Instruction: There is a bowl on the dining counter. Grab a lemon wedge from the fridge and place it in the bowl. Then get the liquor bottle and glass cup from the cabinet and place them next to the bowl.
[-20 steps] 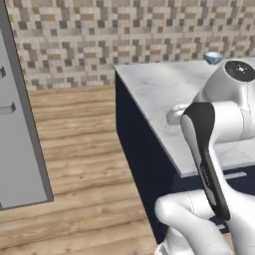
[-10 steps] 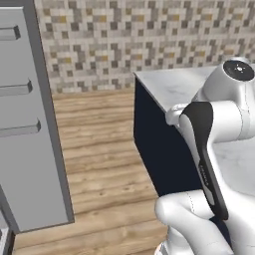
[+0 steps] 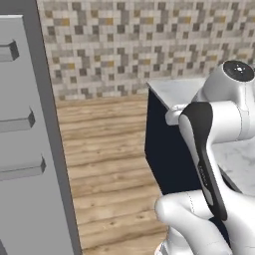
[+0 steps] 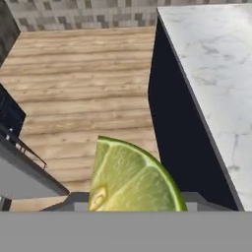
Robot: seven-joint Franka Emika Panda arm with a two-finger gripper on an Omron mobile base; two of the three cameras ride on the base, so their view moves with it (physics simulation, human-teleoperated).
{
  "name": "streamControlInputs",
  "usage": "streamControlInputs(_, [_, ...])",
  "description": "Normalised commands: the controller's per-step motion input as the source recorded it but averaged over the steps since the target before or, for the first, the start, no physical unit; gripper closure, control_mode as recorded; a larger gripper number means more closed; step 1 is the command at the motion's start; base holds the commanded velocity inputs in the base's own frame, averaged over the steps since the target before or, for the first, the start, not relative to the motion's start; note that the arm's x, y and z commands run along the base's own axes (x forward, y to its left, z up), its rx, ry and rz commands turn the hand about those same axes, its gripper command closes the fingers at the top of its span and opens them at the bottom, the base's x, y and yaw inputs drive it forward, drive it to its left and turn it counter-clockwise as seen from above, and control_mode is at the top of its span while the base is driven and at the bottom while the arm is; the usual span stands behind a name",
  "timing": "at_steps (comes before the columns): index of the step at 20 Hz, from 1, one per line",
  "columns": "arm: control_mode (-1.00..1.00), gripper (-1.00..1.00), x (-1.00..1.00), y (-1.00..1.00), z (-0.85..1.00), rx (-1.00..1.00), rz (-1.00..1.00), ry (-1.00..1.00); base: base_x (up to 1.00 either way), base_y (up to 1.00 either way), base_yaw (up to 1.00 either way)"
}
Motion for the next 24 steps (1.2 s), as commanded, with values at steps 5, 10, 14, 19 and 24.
streamControlInputs(5, [1.0, 1.0, 0.0, 0.0, 0.0, 0.0, 0.0, 0.0, 1.0, 0.16, 0.0])
streamControlInputs(10, [1.0, 1.0, 0.0, 0.0, 0.0, 0.0, 0.0, 0.0, 1.0, 0.13, 0.0])
streamControlInputs(14, [1.0, 1.0, 0.0, 0.0, 0.0, 0.0, 0.0, 0.0, 1.0, 0.09, 0.0])
streamControlInputs(19, [1.0, 1.0, 0.0, 0.0, 0.0, 0.0, 0.0, 0.0, 1.0, 0.06, 0.0])
streamControlInputs(24, [1.0, 1.0, 0.0, 0.0, 0.0, 0.0, 0.0, 0.0, 1.0, 0.09, 0.0])
